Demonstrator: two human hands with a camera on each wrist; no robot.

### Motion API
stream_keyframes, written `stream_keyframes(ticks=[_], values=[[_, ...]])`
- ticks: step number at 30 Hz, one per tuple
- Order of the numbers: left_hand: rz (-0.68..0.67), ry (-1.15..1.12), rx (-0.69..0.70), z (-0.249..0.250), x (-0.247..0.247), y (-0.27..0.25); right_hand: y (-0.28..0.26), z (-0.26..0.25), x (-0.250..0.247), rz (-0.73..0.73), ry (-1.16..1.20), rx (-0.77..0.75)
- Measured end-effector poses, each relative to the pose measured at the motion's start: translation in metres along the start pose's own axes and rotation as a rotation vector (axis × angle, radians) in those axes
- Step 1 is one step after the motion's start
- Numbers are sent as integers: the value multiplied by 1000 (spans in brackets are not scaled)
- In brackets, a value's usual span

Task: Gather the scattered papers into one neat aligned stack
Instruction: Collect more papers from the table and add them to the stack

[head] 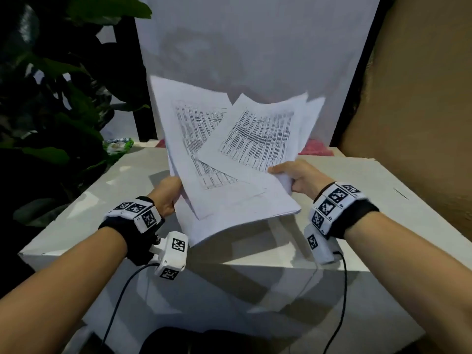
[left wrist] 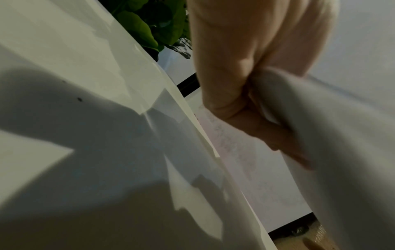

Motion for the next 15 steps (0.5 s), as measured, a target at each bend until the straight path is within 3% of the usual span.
stream_keyframes(ticks=[6, 9, 15], values=[[78, -190, 152, 28, -13, -8, 42, 20, 18, -137, -67, -24], [22, -295, 221, 44, -8, -19, -20, -7, 11, -97, -56, -109], [85, -181, 197, 44, -4, -12, -31, -30, 8, -98, 105, -321]])
Point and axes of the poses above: each hand's wrist, its own y-axis towards the middle knuckle, its own x-axis out of the palm, z = x × y, the point moved 10 cm from there along y, towards the middle knuckle, and after that the axes turned 15 degrees about z, right-handed, at the moved point
